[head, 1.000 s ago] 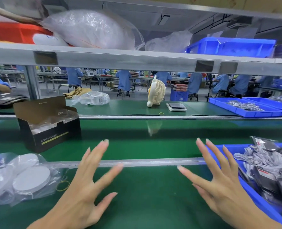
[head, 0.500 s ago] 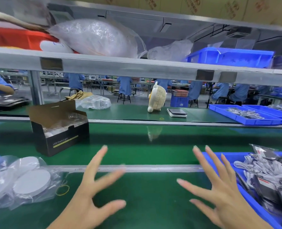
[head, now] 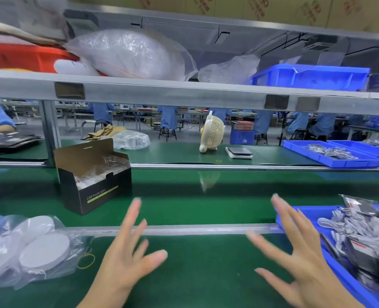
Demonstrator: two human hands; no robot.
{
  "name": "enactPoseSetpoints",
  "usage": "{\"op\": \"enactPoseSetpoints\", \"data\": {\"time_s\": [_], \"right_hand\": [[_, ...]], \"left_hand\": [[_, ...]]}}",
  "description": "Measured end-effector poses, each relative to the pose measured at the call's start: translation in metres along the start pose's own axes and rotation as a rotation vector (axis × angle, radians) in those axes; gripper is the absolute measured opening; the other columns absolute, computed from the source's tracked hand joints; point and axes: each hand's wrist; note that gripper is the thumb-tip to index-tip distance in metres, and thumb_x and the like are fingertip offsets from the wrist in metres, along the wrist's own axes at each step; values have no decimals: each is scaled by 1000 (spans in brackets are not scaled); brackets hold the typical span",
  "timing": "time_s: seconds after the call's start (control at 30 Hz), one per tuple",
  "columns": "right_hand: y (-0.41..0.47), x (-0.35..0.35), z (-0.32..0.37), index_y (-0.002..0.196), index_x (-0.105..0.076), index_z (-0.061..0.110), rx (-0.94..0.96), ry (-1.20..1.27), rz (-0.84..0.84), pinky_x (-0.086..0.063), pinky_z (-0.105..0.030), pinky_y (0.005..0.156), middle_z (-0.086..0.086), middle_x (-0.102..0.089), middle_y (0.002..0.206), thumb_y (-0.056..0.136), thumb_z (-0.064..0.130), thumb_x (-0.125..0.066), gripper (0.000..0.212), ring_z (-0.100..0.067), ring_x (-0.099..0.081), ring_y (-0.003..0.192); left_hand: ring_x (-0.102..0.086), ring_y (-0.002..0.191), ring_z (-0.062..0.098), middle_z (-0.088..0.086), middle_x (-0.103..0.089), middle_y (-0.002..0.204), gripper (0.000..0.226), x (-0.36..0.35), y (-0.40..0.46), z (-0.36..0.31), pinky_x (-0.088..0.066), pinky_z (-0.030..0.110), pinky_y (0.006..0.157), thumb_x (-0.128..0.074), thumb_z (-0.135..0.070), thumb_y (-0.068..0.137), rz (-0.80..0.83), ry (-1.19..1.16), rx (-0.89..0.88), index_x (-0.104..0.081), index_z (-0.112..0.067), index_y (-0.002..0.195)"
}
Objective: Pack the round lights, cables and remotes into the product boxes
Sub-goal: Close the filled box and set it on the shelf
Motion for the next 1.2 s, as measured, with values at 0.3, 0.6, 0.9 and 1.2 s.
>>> {"op": "enactPoseSetpoints", "data": {"time_s": [0.3,0.6,0.9,1.2], "right_hand": [[-10,0,0,120,-67,20,-1221,712,188,-50,-29,53,-8,-67,54,85,60,-53,54,-20,-49,35],[2,7,15,42,-37,15,-798,273,298,-39,-25,46,4,-34,35,91,47,-62,63,-9,-29,38],[8,4,15,61,-69,25,64,-163,-81,-24,-27,64,8,-64,76,84,41,-65,29,-17,-38,71],[3,-3,13,85,-77,16,-103,-108,-127,-41,-36,80,-3,-70,106,83,29,-62,20,-23,-54,93]], "left_hand": [[-43,27,19,23,-70,75,73,20,-6,6,-34,17,29,-63,-43,74,159,-450,648,-48,-10,138],[-43,58,1,-15,-48,55,55,12,6,7,-37,18,60,-68,-65,72,91,949,-240,-47,-20,48],[-47,135,21,3,-65,122,41,8,-2,13,-32,45,115,-70,-60,82,382,1215,-794,-71,-20,74],[-57,121,17,-1,-65,118,29,22,3,18,-38,35,111,-60,-42,92,183,1164,-671,-74,-17,93]]}}
Point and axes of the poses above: each hand's wrist, its own y-axis towards the middle knuckle, its own x-axis out of the back of the hand, z = x × y
